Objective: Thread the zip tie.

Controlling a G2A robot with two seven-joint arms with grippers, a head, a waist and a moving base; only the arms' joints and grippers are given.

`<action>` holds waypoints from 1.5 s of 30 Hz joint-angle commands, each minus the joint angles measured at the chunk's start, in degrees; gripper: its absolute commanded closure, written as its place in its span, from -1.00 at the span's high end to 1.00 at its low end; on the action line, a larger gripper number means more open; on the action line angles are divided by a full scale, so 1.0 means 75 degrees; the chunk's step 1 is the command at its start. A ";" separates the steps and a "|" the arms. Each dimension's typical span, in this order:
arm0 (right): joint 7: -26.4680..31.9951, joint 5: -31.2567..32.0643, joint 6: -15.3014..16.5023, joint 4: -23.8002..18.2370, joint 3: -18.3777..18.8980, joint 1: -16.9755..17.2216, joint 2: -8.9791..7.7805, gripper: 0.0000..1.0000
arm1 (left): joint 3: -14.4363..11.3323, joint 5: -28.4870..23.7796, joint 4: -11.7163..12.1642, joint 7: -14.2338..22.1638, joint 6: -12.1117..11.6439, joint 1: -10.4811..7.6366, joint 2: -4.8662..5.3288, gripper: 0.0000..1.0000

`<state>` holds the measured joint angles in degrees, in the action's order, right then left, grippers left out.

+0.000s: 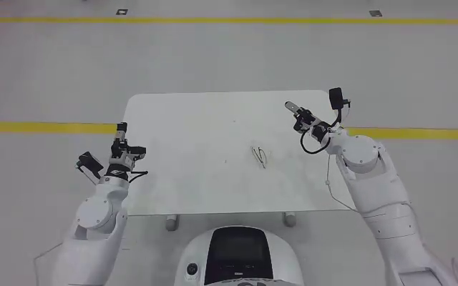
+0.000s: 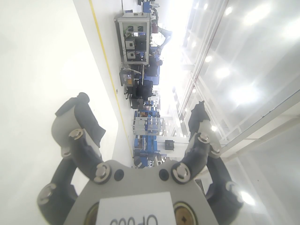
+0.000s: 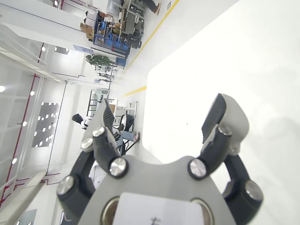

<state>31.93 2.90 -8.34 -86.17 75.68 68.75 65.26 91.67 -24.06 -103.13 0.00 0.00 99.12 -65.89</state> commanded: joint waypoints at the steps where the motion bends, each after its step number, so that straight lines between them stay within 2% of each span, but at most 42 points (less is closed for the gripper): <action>1: 0.0001 0.0000 0.0000 0.0001 0.0000 -0.0003 0.0000 1.00 | 0.0000 0.0000 0.0000 0.0000 0.0000 0.0000 0.0000 1.00; 16: 0.0001 0.0000 0.0000 0.0001 0.0000 -0.0003 0.0000 1.00 | 0.0000 0.0000 0.0000 0.0000 0.0000 0.0000 0.0000 1.00; 17: 0.0050 0.0266 0.0008 -0.0053 -0.0069 -0.0037 -0.0011 1.00 | 0.0000 0.0000 0.0000 0.0000 0.0000 0.0000 0.0000 1.00; 19: 0.0401 0.1005 -0.0146 -0.0125 -0.0320 -0.0254 -0.0037 1.00 | 0.0000 0.0000 0.0000 0.0000 0.0000 0.0000 0.0000 1.00; 22: 0.1304 0.1630 -0.0353 0.0022 -0.0717 -0.0840 -0.0042 1.00 | 0.0000 0.0000 0.0000 0.0000 0.0000 0.0000 0.0000 1.00; 26: 0.2306 0.2437 -0.0457 0.0564 -0.1442 -0.1707 0.0020 1.00 | 0.0000 0.0000 0.0000 0.0000 0.0000 0.0000 0.0000 1.00; 30: 0.2651 0.2688 -0.0278 0.1318 -0.2142 -0.2448 0.0182 1.00 | 0.0000 0.0000 0.0000 0.0000 0.0000 0.0000 0.0000 1.00; 43: 0.2651 0.2688 -0.0278 0.1318 -0.2142 -0.2448 0.0182 1.00 | 0.0000 0.0000 0.0000 0.0000 0.0000 0.0000 0.0000 1.00; 45: 0.2960 0.2949 -0.0169 0.1296 -0.2392 -0.2568 0.0204 1.00 | 0.0000 0.0000 0.0000 0.0000 0.0000 0.0000 0.0000 1.00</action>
<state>51.90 23.12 -10.36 -76.36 59.54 50.31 66.66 91.67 -24.06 -103.13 0.00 0.00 99.12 -65.89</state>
